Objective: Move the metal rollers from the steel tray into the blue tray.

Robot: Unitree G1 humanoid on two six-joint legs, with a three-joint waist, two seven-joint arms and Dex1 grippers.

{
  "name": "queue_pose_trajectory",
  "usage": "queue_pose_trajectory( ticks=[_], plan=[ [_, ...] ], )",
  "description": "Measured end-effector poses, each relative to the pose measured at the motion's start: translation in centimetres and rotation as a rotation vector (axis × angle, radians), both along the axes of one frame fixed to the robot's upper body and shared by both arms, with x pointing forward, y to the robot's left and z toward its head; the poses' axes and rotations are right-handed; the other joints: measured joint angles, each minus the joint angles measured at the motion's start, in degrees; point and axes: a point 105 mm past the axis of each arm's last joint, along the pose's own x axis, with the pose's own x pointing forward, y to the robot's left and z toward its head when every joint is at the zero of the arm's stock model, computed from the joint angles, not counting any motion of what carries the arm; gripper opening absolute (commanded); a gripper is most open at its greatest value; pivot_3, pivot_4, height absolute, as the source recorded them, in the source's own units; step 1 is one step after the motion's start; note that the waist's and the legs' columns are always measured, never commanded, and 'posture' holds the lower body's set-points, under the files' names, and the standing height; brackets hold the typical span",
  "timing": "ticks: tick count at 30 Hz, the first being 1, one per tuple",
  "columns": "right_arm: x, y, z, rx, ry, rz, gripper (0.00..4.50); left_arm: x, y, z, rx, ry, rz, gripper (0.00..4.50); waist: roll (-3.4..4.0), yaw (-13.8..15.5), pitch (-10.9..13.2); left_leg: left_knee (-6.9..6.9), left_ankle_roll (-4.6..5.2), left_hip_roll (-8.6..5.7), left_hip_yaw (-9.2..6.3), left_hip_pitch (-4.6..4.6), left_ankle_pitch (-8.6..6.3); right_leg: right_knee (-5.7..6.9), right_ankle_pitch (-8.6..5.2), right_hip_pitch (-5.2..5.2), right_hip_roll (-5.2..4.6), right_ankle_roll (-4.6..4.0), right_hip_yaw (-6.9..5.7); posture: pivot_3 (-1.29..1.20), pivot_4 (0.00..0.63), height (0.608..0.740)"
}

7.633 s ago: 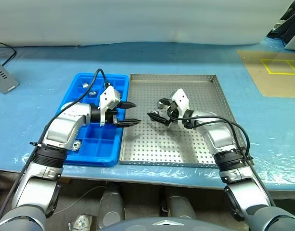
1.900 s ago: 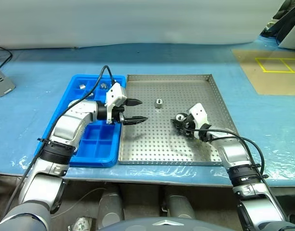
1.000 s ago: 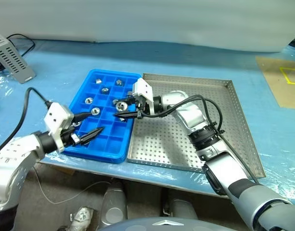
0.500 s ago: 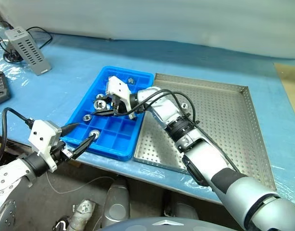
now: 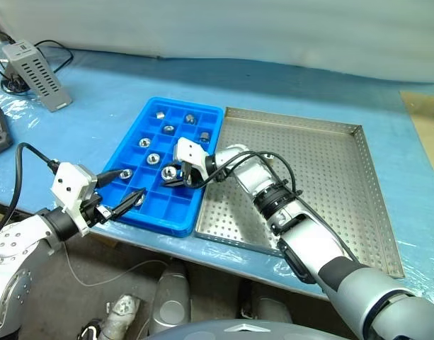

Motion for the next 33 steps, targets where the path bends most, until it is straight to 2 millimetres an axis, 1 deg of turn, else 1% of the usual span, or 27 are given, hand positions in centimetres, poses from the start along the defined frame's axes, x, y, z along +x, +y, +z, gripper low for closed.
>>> queue_pose_trajectory(
  ticks=[7,15,17,20,24,27,30,33],
  plan=[
    [-0.2,0.6,0.0,0.017,-0.002,-0.011,1.66,0.4,-0.2,0.2,0.003,-0.009,-0.016,3.83,-0.01,-0.54,0.0,0.03,0.0,0.0,0.0,-0.01,0.0,0.01,0.01,0.0,-0.01,-0.02,0.0,0.4,0.15,0.74],
    [-0.3,1.4,0.6,0.054,-0.009,-0.012,1.66,0.5,-0.3,0.3,0.006,-0.013,-0.017,3.83,-0.01,-0.6,0.0,0.05,0.0,-0.01,0.01,-0.01,0.0,0.02,0.01,0.01,-0.01,-0.02,-0.01,0.39,0.15,0.74],
    [-0.4,1.4,0.6,0.053,-0.008,-0.01,2.42,0.6,-0.4,0.4,0.005,-0.015,-0.019,3.83,-0.01,-0.59,0.0,0.06,0.0,-0.01,0.01,-0.01,0.0,0.02,0.01,0.02,-0.01,-0.02,-0.01,0.39,0.15,0.74],
    [-0.2,1.4,0.6,0.053,-0.016,-0.025,3.32,0.7,-0.5,0.5,0.005,-0.02,-0.024,3.83,-0.01,-0.6,0.0,0.07,0.0,-0.01,0.01,0.0,0.0,0.05,0.01,0.02,-0.01,-0.02,-0.01,0.39,0.15,0.74],
    [0.1,1.1,0.5,0.044,-0.022,-0.037,3.32,0.8,-0.7,0.2,-0.001,-0.009,-0.034,3.83,-0.01,-0.64,0.0,0.08,0.0,-0.01,0.03,0.0,0.0,0.05,0.01,0.02,-0.01,-0.02,-0.01,0.34,0.15,0.74],
    [0.5,0.4,0.6,0.041,-0.023,-0.055,3.32,1.3,-0.9,0.1,-0.012,-0.001,-0.049,3.83,-0.01,-0.65,0.0,0.13,0.0,-0.03,0.14,-0.01,0.01,0.07,0.01,0.05,-0.01,-0.02,-0.01,0.3,0.15,0.74],
    [1.1,-0.7,1.9,0.059,-0.038,-0.086,3.32,2.0,-1.4,0.1,-0.022,-0.004,-0.082,3.83,-0.01,-0.83,-0.01,0.19,0.0,-0.07,0.33,0.02,0.01,0.11,0.02,0.11,-0.01,-0.01,-0.01,0.24,0.15,0.74],
    [2.1,-2.3,3.6,0.088,-0.068,-0.148,3.32,3.3,-2.2,0.3,-0.025,-0.012,-0.129,3.83,-0.03,-1.12,-0.02,0.29,-0.02,-0.08,0.36,0.05,0.02,0.17,0.03,0.17,-0.01,0.0,-0.01,0.17,0.15,0.74]
  ],
)
